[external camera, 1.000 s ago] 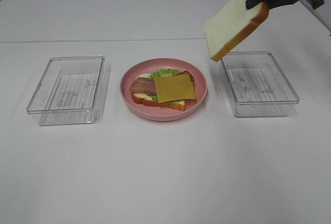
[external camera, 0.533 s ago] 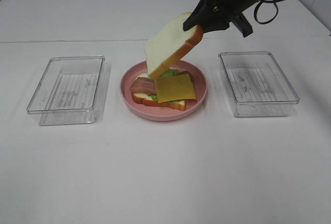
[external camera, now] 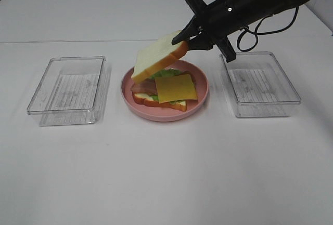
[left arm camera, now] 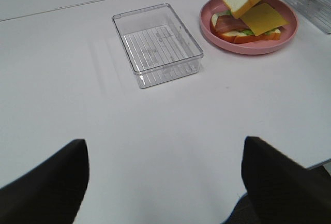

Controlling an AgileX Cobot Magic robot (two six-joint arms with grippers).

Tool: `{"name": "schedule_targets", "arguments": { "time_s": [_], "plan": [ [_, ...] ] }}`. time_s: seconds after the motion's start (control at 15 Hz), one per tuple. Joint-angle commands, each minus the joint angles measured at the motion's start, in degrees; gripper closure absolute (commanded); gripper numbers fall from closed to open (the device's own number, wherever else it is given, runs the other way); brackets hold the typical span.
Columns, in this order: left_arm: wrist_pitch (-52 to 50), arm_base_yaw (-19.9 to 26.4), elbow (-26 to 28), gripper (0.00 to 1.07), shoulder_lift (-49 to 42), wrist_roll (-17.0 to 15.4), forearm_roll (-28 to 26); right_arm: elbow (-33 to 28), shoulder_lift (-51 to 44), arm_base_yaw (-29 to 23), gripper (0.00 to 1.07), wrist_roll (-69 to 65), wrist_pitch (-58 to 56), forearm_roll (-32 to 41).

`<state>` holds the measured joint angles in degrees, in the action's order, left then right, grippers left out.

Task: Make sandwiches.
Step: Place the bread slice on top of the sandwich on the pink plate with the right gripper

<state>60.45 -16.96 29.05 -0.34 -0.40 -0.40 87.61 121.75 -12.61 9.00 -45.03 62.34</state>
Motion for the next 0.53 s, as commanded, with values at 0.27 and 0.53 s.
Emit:
{"name": "schedule_targets", "arguments": {
  "time_s": [0.27,0.53],
  "plan": [
    [-0.6,0.1,-0.4,0.29,-0.5,0.1,-0.2,-3.2,2.5,-0.1,1.07,3.4,3.3,8.2],
    [-0.6,0.1,-0.4,0.29,-0.5,0.1,-0.2,-3.2,4.2,-0.7,1.07,7.8,3.1,11.9]
  ]
}}
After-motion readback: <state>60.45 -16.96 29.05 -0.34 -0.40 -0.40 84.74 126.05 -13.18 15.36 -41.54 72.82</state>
